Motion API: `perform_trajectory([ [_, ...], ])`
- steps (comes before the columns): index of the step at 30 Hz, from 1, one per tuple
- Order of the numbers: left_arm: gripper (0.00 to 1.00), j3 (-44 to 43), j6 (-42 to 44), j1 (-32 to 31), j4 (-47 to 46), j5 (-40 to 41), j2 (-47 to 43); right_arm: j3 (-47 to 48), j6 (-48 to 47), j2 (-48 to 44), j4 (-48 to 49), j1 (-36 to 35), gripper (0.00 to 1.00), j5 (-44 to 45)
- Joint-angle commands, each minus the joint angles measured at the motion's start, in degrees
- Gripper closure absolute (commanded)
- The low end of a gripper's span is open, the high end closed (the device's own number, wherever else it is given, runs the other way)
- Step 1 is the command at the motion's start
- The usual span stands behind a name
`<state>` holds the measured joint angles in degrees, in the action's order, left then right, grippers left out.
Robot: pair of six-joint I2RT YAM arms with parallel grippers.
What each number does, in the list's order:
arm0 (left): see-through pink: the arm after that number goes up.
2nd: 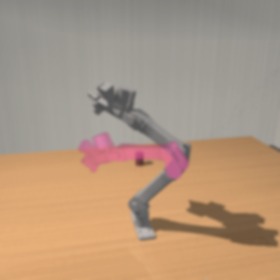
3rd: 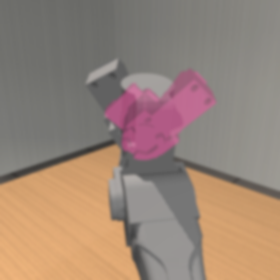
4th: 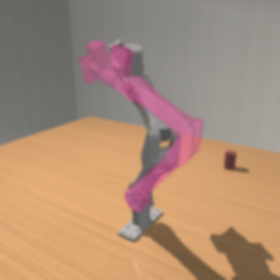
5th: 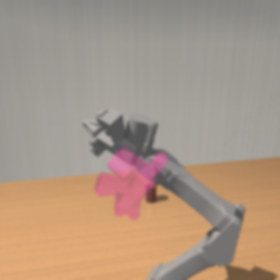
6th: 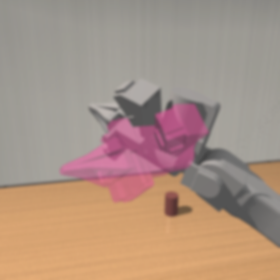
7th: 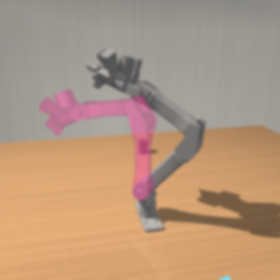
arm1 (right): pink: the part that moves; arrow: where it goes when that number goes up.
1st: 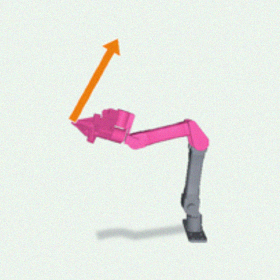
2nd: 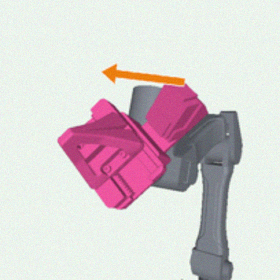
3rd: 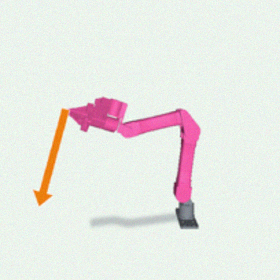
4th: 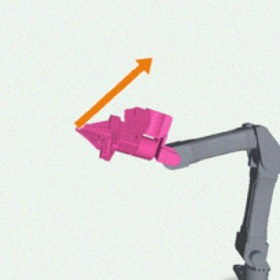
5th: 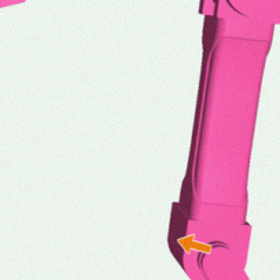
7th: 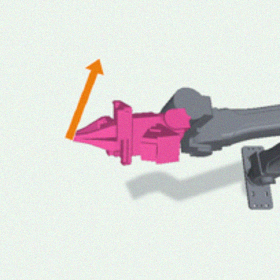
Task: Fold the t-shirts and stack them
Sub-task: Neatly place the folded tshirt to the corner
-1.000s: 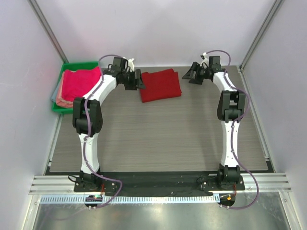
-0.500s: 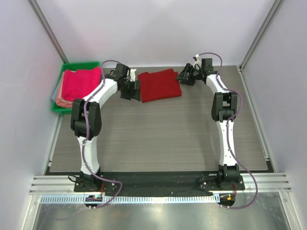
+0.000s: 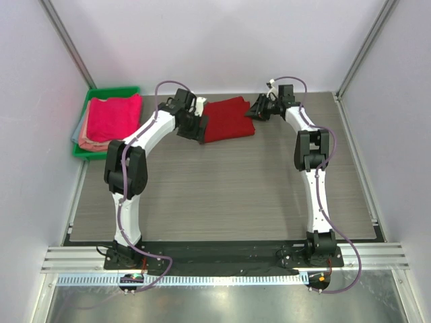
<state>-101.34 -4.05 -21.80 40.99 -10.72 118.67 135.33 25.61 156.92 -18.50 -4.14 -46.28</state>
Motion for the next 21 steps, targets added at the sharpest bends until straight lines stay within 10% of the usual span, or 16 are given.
perform_trajectory([
  [1,0.39,-1.85,-2.00,1.67,-0.39,-3.51,-0.63,-1.64,-4.07,0.41,-4.97,-1.92,0.68,1.20],
  [6,0.39,-1.67,-0.61,1.94,-0.65,-5.46,-2.04,-0.24,-6.01,-0.47,-6.55,-1.05,0.98,2.42],
  [21,0.40,-7.29,5.55,1.59,0.93,-0.70,2.26,-0.51,-7.50,-5.13,-7.86,15.73,0.99,5.41],
])
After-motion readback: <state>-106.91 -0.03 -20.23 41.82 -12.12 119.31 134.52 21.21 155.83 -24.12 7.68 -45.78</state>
